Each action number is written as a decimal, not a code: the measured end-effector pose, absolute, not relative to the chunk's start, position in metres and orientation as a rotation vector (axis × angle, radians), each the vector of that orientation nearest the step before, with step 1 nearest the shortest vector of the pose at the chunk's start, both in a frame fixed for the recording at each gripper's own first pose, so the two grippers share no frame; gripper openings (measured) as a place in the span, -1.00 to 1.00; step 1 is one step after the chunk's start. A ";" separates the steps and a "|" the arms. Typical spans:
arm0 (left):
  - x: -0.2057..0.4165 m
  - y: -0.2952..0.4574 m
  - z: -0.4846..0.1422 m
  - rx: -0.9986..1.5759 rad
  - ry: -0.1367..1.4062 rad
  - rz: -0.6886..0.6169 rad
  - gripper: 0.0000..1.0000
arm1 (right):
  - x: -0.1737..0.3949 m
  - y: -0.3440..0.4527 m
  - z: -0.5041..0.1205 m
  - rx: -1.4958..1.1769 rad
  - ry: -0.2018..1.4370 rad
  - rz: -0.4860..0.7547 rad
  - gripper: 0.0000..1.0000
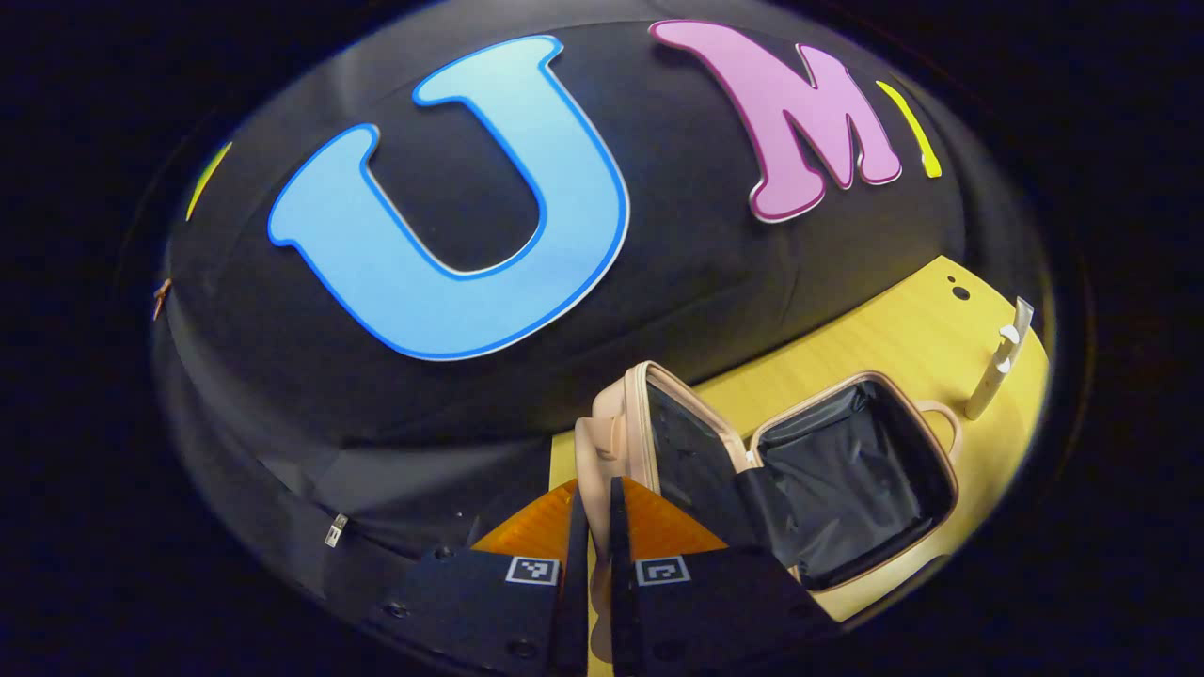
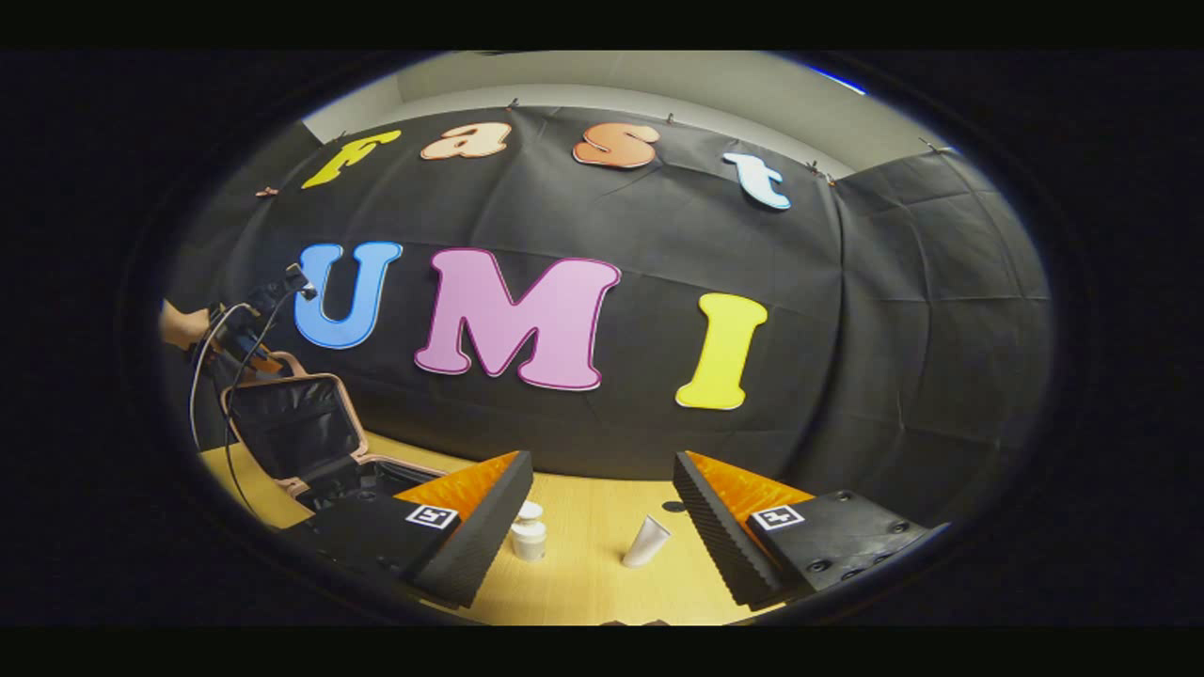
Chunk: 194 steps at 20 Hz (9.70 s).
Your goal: First open the suitcase, pack the skin care products into it, and then close the suitcase.
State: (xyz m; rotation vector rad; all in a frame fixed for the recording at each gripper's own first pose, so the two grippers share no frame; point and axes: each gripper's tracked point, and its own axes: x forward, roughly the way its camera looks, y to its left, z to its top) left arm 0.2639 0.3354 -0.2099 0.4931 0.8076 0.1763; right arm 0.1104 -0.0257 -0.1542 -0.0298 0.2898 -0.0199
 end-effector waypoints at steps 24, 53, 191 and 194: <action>0.168 0.470 -0.264 0.482 0.679 0.388 0.96 | 0.064 0.009 -0.218 -0.110 0.364 -0.043 0.94; 0.258 -0.208 -0.394 0.091 0.527 -0.234 0.96 | 0.113 -0.153 -0.391 -0.034 0.489 -0.075 0.94; 0.199 0.527 -0.396 -0.264 1.062 0.384 0.90 | 0.068 0.152 -0.294 0.130 0.736 0.237 0.95; 0.199 0.520 -0.412 -0.354 1.121 0.392 0.76 | 0.067 0.148 -0.296 0.113 0.733 0.231 0.95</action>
